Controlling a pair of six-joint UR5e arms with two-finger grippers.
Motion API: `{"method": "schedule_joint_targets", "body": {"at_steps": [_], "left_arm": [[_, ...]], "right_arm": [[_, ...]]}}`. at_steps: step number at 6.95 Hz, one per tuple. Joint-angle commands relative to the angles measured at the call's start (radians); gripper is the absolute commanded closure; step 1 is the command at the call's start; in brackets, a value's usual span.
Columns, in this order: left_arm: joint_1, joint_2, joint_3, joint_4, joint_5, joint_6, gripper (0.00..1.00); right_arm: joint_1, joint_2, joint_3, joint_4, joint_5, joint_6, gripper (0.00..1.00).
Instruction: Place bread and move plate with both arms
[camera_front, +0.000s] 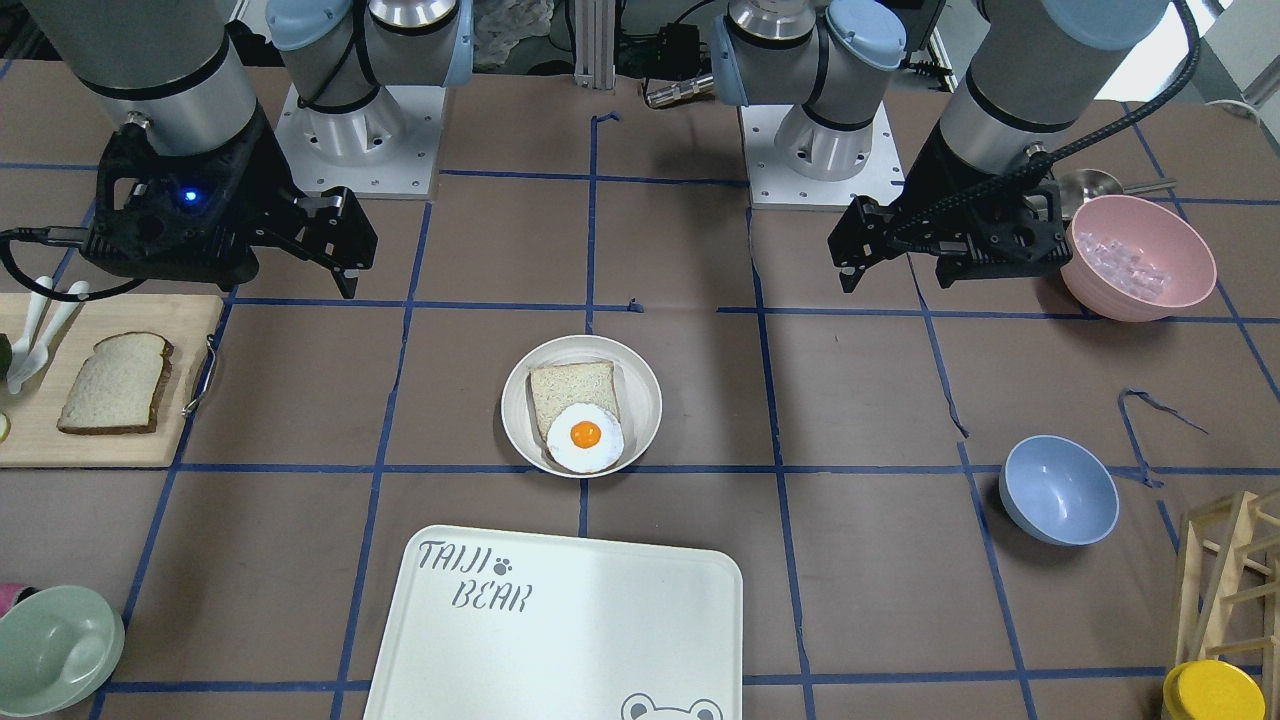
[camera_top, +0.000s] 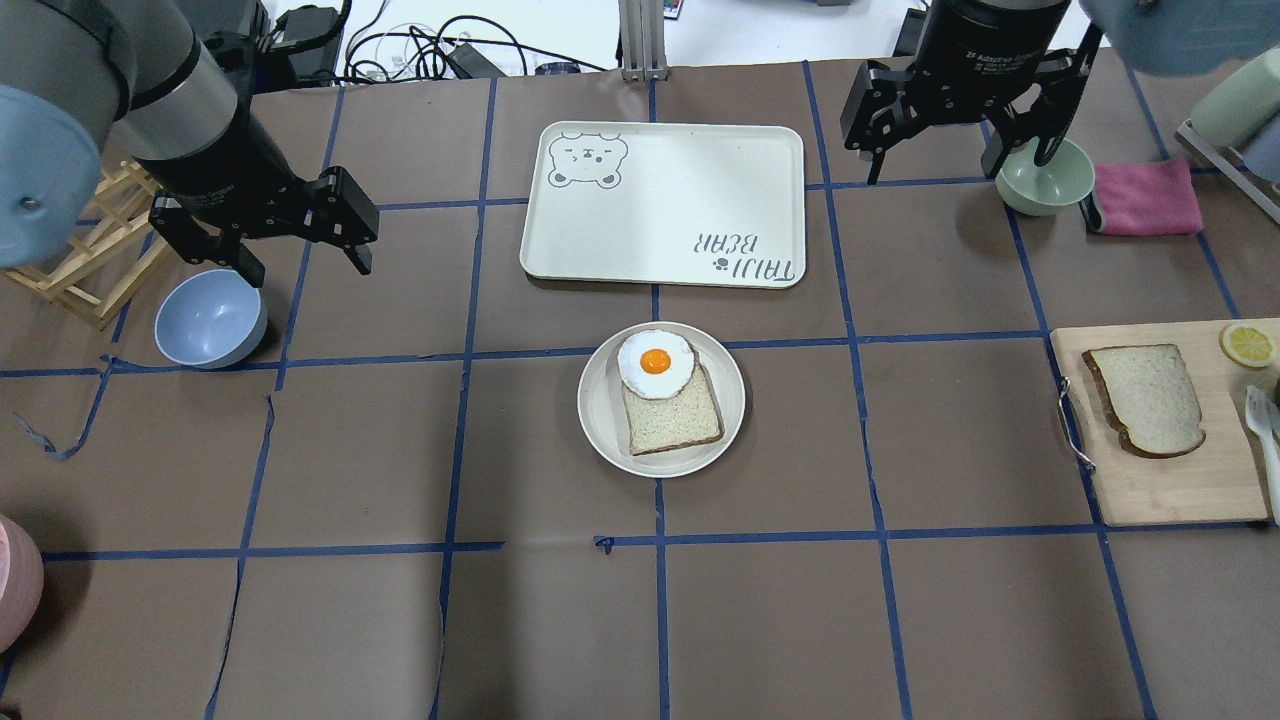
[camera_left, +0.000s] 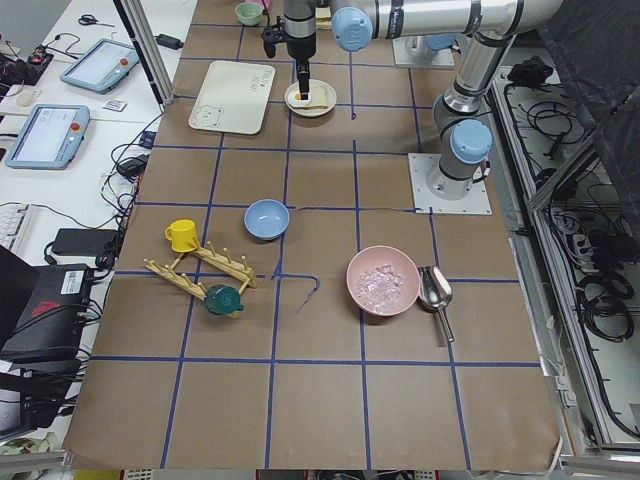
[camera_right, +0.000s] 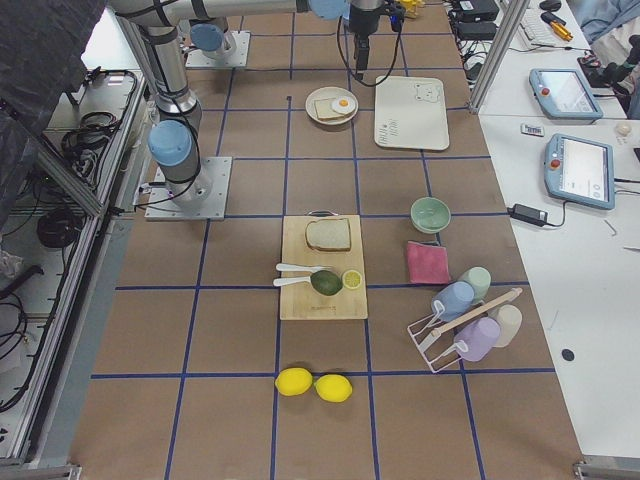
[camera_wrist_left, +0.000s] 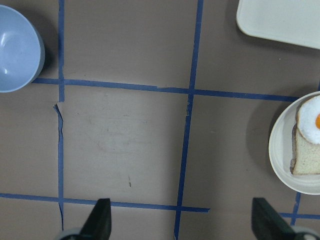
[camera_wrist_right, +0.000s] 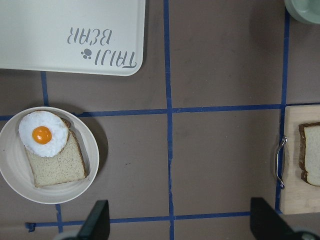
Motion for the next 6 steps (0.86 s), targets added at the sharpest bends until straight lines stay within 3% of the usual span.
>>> {"method": "schedule_joint_targets", "body": {"at_steps": [1,6], "left_arm": [[0.000,0.001,0.001,0.000,0.002,0.000,0.00],[0.000,0.005,-0.009,0.000,0.003,0.000,0.00]], "right_arm": [[0.000,0.000,0.001,-0.021,-0.004,-0.001,0.00],[-0.002,0.001,0.006,-0.016,-0.004,-0.004,0.00]]}}
